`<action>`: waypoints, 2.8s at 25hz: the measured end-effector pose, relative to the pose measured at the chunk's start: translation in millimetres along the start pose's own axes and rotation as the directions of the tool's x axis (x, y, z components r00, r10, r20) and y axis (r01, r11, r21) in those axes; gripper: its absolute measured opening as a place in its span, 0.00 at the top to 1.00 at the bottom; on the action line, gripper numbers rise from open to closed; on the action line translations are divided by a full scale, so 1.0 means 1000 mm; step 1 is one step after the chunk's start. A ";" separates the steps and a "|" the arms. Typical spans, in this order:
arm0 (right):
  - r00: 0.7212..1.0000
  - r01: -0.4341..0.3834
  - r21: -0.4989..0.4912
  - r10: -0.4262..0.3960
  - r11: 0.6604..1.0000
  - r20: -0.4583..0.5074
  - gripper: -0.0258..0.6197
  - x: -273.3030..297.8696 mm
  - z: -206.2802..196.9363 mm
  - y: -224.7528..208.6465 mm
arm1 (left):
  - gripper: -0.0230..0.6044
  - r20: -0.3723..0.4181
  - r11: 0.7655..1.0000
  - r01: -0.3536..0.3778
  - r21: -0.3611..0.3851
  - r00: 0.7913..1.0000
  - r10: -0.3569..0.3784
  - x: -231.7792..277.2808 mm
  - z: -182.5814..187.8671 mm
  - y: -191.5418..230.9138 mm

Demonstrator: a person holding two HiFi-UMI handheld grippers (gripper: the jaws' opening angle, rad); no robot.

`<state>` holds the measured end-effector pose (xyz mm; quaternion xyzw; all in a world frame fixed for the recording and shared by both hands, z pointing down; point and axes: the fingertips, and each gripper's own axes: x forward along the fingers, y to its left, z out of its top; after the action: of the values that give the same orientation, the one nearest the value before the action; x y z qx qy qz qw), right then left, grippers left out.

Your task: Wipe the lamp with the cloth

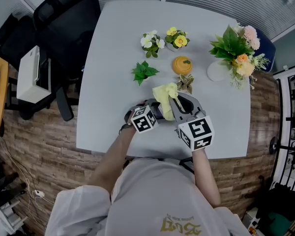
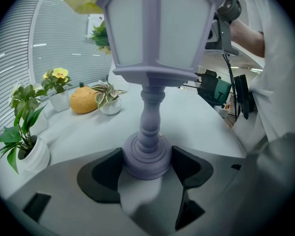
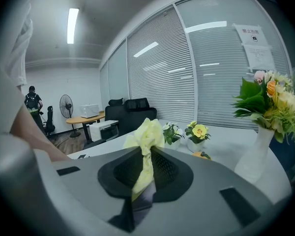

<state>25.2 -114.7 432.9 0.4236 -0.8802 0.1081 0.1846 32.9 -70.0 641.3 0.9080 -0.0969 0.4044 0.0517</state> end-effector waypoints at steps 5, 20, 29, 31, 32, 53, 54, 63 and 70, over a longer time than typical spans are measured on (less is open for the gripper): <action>1.000 0.027 0.016 -0.027 0.999 -0.013 0.89 -0.005 -0.007 -0.009 | 0.44 -0.001 1.000 0.001 -0.001 1.000 -0.001 0.000 0.000 0.000; 0.999 0.041 0.112 -0.039 0.993 -0.019 0.89 -0.018 -0.029 -0.025 | 0.44 -0.002 1.000 0.002 -0.002 1.000 -0.002 0.001 0.000 0.000; 0.996 -0.081 0.250 0.068 0.965 0.059 0.89 -0.016 -0.033 -0.028 | 0.44 0.004 1.000 -0.001 0.003 1.000 0.000 0.000 0.000 0.000; 0.992 -0.112 0.282 0.092 0.953 0.081 0.89 -0.015 -0.034 -0.031 | 0.44 0.003 1.000 0.000 0.003 1.000 0.000 0.001 0.000 0.000; 0.991 -0.125 0.292 0.103 0.948 0.090 0.89 -0.015 -0.034 -0.032 | 0.44 0.003 1.000 0.000 0.002 1.000 0.000 0.001 0.000 0.000; 0.969 -0.244 0.440 0.197 0.865 0.149 0.89 0.001 -0.051 -0.042 | 0.44 0.001 1.000 0.002 -0.002 1.000 -0.002 0.001 0.001 0.001; 0.968 -0.247 0.443 0.201 0.862 0.150 0.89 0.001 -0.052 -0.041 | 0.44 0.001 1.000 0.002 -0.002 1.000 -0.002 0.001 0.001 0.001; 0.962 -0.273 0.446 0.251 0.852 0.109 0.89 0.005 -0.070 -0.031 | 0.44 0.000 1.000 0.003 -0.004 1.000 -0.003 0.001 0.000 0.001; 0.962 -0.268 0.435 0.259 0.860 0.080 0.89 0.008 -0.078 -0.027 | 0.44 0.002 1.000 0.003 -0.002 1.000 -0.003 0.001 0.000 0.001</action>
<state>60.6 -109.8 508.3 0.3310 -0.8840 0.3250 0.0587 33.5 -70.9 641.6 0.9084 -0.0960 0.4033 0.0533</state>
